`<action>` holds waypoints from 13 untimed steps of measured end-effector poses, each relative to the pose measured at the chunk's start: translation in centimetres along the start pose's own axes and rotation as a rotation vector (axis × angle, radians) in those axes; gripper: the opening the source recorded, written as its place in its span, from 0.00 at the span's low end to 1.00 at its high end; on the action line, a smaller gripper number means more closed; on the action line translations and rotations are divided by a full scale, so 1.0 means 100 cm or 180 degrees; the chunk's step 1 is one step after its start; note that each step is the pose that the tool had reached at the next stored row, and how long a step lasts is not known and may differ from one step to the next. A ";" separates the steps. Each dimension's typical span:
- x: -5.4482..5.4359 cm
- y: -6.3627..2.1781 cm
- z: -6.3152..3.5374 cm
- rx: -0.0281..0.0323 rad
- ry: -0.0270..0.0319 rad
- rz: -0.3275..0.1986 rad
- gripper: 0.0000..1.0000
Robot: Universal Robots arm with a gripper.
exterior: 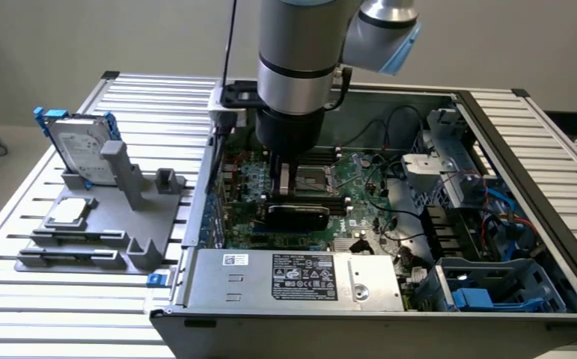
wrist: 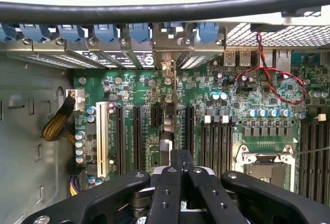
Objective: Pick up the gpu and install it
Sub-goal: 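Press down on the gpu until it lock into place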
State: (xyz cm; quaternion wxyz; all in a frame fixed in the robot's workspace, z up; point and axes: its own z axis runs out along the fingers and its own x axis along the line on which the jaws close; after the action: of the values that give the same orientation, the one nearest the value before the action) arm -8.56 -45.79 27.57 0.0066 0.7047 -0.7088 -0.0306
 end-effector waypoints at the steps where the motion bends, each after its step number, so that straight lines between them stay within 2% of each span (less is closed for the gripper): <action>1: 0.000 0.0000 0.0007 0.0000 0.0003 0.0000 0.11; 4: 0.000 0.0000 0.0020 0.0000 0.0010 -0.0001 0.11; 13: -0.004 -0.0001 0.0029 0.0000 0.0016 -0.0021 0.11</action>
State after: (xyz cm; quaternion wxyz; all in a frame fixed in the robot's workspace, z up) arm -8.56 -45.40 27.30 0.0083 0.7071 -0.7065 -0.0288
